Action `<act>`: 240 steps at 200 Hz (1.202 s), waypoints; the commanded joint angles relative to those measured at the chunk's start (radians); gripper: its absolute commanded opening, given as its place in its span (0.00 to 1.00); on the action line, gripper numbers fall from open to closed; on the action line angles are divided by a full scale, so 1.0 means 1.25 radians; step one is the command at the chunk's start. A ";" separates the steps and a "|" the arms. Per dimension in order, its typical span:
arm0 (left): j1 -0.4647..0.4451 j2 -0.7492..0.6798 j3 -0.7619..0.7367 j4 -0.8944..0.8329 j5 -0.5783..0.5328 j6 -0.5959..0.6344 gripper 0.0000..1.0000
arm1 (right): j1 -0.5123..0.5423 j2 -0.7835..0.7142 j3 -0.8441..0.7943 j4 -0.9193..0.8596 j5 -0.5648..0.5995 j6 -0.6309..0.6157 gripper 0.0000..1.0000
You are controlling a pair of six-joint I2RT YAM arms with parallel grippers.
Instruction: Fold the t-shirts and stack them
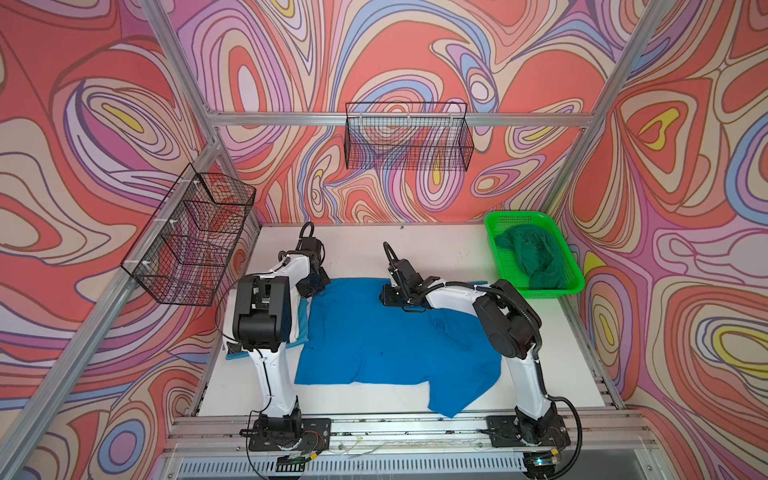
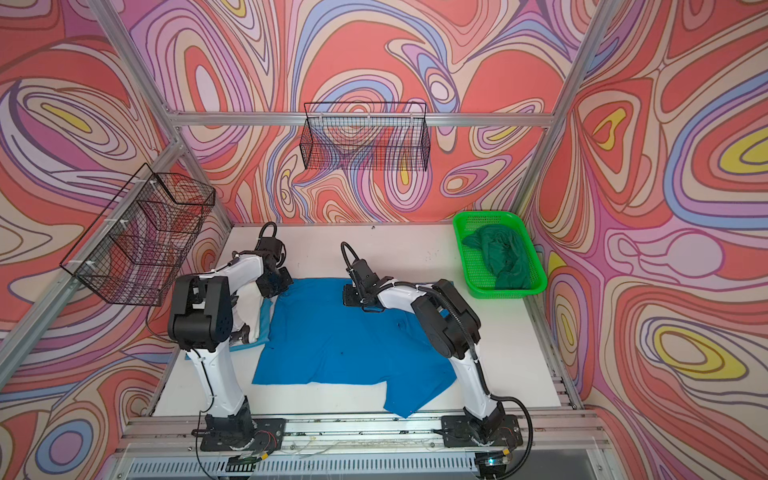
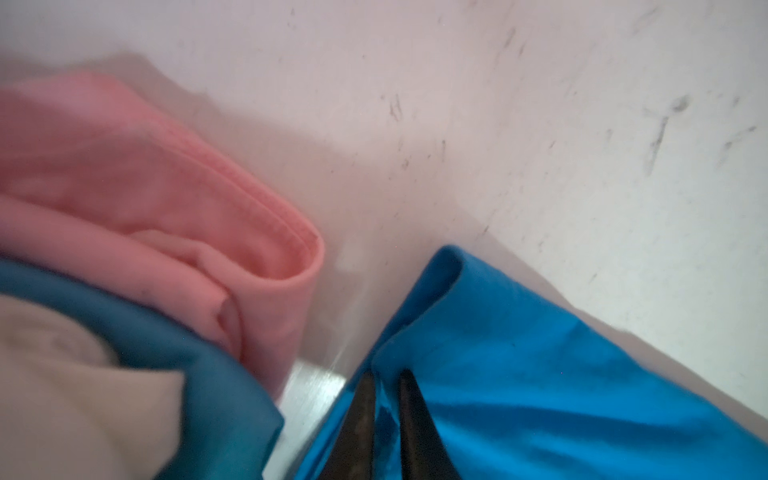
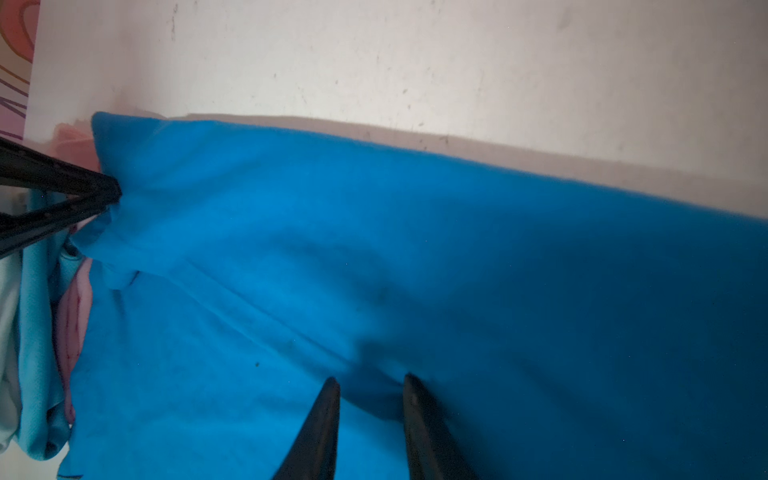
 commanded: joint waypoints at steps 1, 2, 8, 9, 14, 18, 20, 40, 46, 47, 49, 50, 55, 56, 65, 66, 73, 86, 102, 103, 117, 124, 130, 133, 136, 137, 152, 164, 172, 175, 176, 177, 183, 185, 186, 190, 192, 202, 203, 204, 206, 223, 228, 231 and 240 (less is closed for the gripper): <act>0.013 0.030 0.019 -0.043 -0.026 0.012 0.16 | -0.008 0.010 -0.064 -0.068 0.044 0.003 0.29; 0.014 0.029 0.019 -0.043 -0.026 0.012 0.16 | -0.008 0.009 -0.065 -0.067 0.044 0.003 0.29; 0.014 0.030 0.022 -0.044 -0.025 0.014 0.17 | -0.008 0.002 -0.077 -0.064 0.042 0.004 0.29; 0.014 0.030 0.023 -0.045 -0.024 0.015 0.17 | -0.008 0.001 -0.078 -0.064 0.043 0.004 0.29; 0.014 0.033 0.027 -0.046 -0.025 0.017 0.18 | -0.007 -0.005 -0.085 -0.063 0.042 0.004 0.29; 0.014 0.035 0.030 -0.047 -0.024 0.018 0.18 | -0.008 -0.011 -0.091 -0.062 0.042 0.003 0.29; 0.014 0.036 0.032 -0.048 -0.024 0.019 0.18 | -0.008 -0.014 -0.094 -0.062 0.042 0.003 0.29; 0.014 0.044 0.052 -0.061 -0.025 0.030 0.20 | -0.009 -0.051 -0.124 -0.060 0.037 -0.002 0.31; 0.014 0.046 0.057 -0.063 -0.025 0.033 0.21 | -0.008 -0.068 -0.134 -0.056 0.030 -0.004 0.31; 0.014 0.046 0.057 -0.062 -0.024 0.033 0.21 | -0.009 -0.069 -0.135 -0.055 0.028 -0.005 0.31; 0.014 0.046 0.058 -0.063 -0.024 0.034 0.21 | -0.009 -0.075 -0.139 -0.054 0.025 -0.005 0.32; 0.014 0.047 0.059 -0.064 -0.024 0.034 0.21 | -0.009 -0.078 -0.141 -0.052 0.025 -0.006 0.32; 0.014 0.048 0.060 -0.065 -0.023 0.035 0.21 | -0.010 -0.093 -0.148 -0.052 0.016 -0.007 0.33; 0.014 0.048 0.060 -0.065 -0.023 0.036 0.21 | -0.010 -0.095 -0.150 -0.051 0.014 -0.009 0.33; 0.014 0.046 0.060 -0.065 -0.020 0.035 0.22 | -0.013 -0.127 -0.165 -0.048 0.005 -0.011 0.35; 0.014 0.046 0.060 -0.065 -0.020 0.036 0.22 | -0.013 -0.133 -0.168 -0.047 0.003 -0.012 0.35; 0.014 0.044 0.056 -0.064 -0.019 0.035 0.23 | -0.015 -0.167 -0.186 -0.040 -0.002 -0.012 0.37; 0.014 0.035 0.045 -0.056 -0.017 0.030 0.25 | -0.026 -0.241 -0.227 -0.039 0.001 -0.006 0.40; 0.014 0.032 0.038 -0.052 -0.014 0.023 0.28 | -0.072 -0.344 -0.299 -0.042 0.016 0.016 0.42; 0.014 0.032 0.038 -0.052 -0.014 0.023 0.28 | -0.076 -0.350 -0.304 -0.042 0.017 0.017 0.42; 0.016 0.036 0.040 -0.049 -0.009 0.017 0.30 | -0.144 -0.419 -0.371 -0.048 0.020 0.038 0.43; 0.016 0.038 0.040 -0.048 -0.005 0.015 0.31 | -0.186 -0.447 -0.401 -0.051 0.022 0.041 0.44; 0.017 0.042 0.042 -0.049 -0.003 0.014 0.31 | -0.225 -0.463 -0.422 -0.056 0.027 0.040 0.44; 0.019 0.042 0.043 -0.050 -0.001 0.012 0.31 | -0.243 -0.471 -0.431 -0.059 0.031 0.039 0.45; 0.019 0.043 0.043 -0.049 0.000 0.011 0.31 | -0.256 -0.477 -0.437 -0.062 0.033 0.039 0.45; 0.019 0.043 0.043 -0.049 0.000 0.011 0.31 | -0.262 -0.478 -0.439 -0.064 0.033 0.038 0.45; 0.019 0.048 0.044 -0.045 0.004 0.008 0.32 | -0.327 -0.483 -0.461 -0.070 0.025 0.032 0.45; 0.019 0.055 0.044 -0.042 0.011 0.005 0.32 | -0.361 -0.471 -0.468 -0.074 0.020 0.037 0.45; 0.019 0.061 0.046 -0.042 0.016 0.003 0.32 | -0.374 -0.460 -0.475 -0.062 0.025 0.041 0.45; 0.019 0.063 0.046 -0.040 0.018 0.001 0.32 | -0.379 -0.454 -0.477 -0.059 0.028 0.042 0.45; 0.019 0.063 0.046 -0.040 0.018 0.001 0.32 | -0.380 -0.451 -0.477 -0.058 0.029 0.044 0.45; 0.019 0.064 0.046 -0.040 0.018 0.001 0.32 | -0.381 -0.450 -0.477 -0.058 0.029 0.045 0.45; 0.019 0.067 0.046 -0.039 0.021 0.000 0.32 | -0.389 -0.435 -0.476 -0.054 0.025 0.047 0.45; 0.019 0.069 0.046 -0.038 0.020 0.000 0.32 | -0.392 -0.431 -0.476 -0.053 0.024 0.047 0.45; 0.019 0.069 0.047 -0.039 0.020 -0.001 0.32 | -0.393 -0.427 -0.476 -0.052 0.023 0.047 0.45; 0.019 0.070 0.047 -0.038 0.020 -0.001 0.32 | -0.397 -0.416 -0.474 -0.049 0.024 0.049 0.45; 0.019 0.071 0.048 -0.038 0.020 -0.001 0.32 | -0.399 -0.410 -0.474 -0.048 0.025 0.051 0.45; 0.019 0.075 0.053 -0.042 0.019 -0.001 0.34 | -0.410 -0.385 -0.471 -0.044 0.045 0.062 0.44; 0.020 0.076 0.054 -0.043 0.020 0.000 0.34 | -0.411 -0.382 -0.471 -0.043 0.046 0.062 0.44; 0.019 0.076 0.055 -0.043 0.020 0.000 0.34 | -0.413 -0.380 -0.471 -0.042 0.047 0.064 0.44; 0.020 0.078 0.056 -0.044 0.020 0.000 0.34 | -0.415 -0.375 -0.472 -0.040 0.052 0.065 0.44; 0.020 0.092 0.078 -0.057 0.022 0.003 0.36 | -0.447 -0.335 -0.465 -0.047 0.083 0.083 0.44; 0.020 0.098 0.085 -0.063 0.023 0.005 0.36 | -0.461 -0.328 -0.465 -0.044 0.087 0.089 0.44; 0.020 0.102 0.091 -0.067 0.023 0.004 0.36 | -0.465 -0.321 -0.464 -0.042 0.088 0.093 0.44; 0.020 0.116 0.107 -0.079 0.022 0.005 0.37 | -0.475 -0.313 -0.454 -0.044 0.094 0.101 0.44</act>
